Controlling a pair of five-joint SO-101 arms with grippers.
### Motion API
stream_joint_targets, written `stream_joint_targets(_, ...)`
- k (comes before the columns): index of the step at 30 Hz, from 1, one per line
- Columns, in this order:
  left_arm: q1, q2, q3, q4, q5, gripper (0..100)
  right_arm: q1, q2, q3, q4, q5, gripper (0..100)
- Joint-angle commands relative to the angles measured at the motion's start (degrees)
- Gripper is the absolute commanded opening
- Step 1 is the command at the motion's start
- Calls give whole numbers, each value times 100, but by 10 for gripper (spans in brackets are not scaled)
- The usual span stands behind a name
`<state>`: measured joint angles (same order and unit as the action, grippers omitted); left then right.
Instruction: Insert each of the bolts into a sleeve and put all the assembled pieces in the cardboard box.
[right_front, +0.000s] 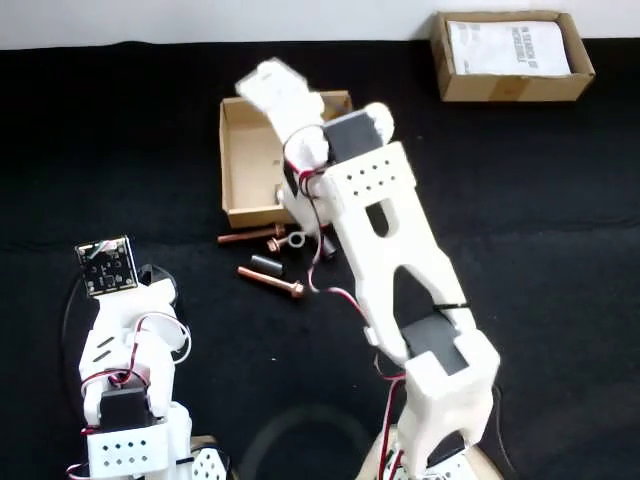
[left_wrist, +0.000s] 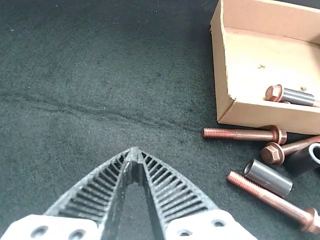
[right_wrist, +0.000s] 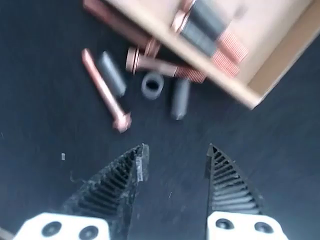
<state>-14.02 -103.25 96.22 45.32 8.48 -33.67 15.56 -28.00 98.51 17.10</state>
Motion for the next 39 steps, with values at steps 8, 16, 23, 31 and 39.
stream_joint_targets(8, 101, -40, 92, -88, -26, 10, 365, -488, 2185, -2079, -18, 163)
stream_joint_targets(16, 92, -40, 92, -88, -26, 10, 365, -470, 3011, -3292, -18, 163)
stream_joint_targets(23, 92, -48, 92, -79, -26, 10, 391, -224, 3363, -4031, -9, 163)
stream_joint_targets(31, 92, -66, 92, -79, -26, 10, 462, 593, 2756, -4048, -9, 163)
stream_joint_targets(39, 92, -75, 92, -79, -26, 10, 462, 1182, 2413, -4040, -9, 163)
